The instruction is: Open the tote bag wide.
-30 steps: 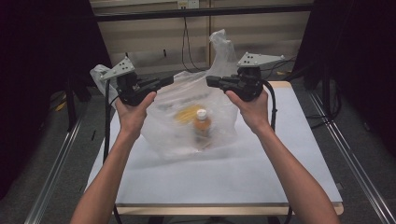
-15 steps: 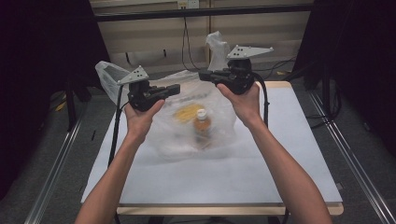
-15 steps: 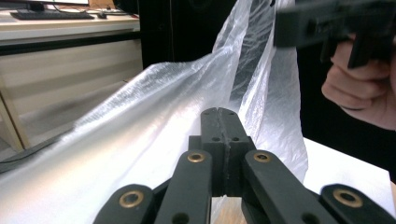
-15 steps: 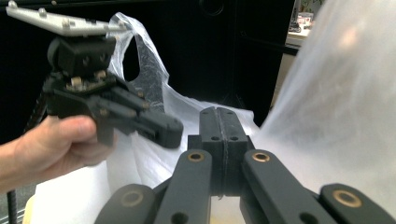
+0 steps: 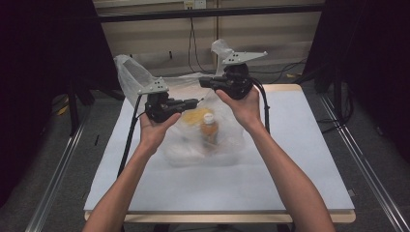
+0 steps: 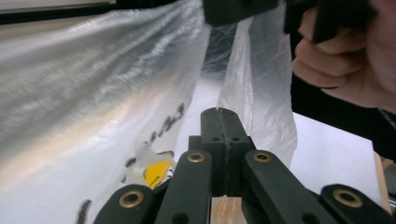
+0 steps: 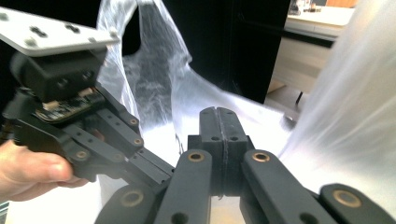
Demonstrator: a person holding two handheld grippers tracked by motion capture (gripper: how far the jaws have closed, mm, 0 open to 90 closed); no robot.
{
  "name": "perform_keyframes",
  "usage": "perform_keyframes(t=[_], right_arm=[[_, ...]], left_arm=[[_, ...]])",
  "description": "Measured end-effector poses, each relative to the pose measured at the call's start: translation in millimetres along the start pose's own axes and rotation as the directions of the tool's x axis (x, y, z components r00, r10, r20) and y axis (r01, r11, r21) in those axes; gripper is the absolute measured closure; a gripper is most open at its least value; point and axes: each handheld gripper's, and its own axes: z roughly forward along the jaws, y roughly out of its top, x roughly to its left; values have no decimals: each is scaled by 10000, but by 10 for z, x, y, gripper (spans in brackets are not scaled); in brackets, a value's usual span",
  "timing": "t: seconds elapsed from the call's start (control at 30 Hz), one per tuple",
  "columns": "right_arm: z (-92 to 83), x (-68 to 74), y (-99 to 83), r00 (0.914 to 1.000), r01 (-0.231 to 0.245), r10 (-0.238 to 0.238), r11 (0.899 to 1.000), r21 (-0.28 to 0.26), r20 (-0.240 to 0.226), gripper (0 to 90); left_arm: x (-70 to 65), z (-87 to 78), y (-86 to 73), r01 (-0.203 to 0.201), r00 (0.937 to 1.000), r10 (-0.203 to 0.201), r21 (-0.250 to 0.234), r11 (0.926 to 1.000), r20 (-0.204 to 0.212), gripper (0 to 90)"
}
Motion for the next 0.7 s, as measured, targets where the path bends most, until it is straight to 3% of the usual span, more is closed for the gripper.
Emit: perform_keyframes(t=[0.1, 0.37, 0.5, 0.6, 0.7], right_arm=[[37, -37, -105, 9994, -311, 313, 9994, 174, -132, 900], [84, -138, -500, 9968, -785, 769, 9928, 905, 215, 900], [61, -134, -651, 9952, -979, 977, 9882, 1181, 74, 900], [32, -118, -766, 9959, -892, 905, 9846, 1507, -18, 900], [-13, -124, -803, 9948, -991, 1013, 9853, 1395, -87, 900]], left_arm=[[-15, 34, -15, -74, 9998, 73, 23, 10000, 177, 900], [-82, 157, -55, -204, 9988, 187, 363, 9991, 445, 900], [-51, 147, -50, 118, 9983, -120, 47, 9999, 574, 900], [-55, 125, -16, 99, 9991, -99, -5, 10000, 414, 900], [-51, 135, -12, 167, 9992, -162, -138, 9998, 373, 900]])
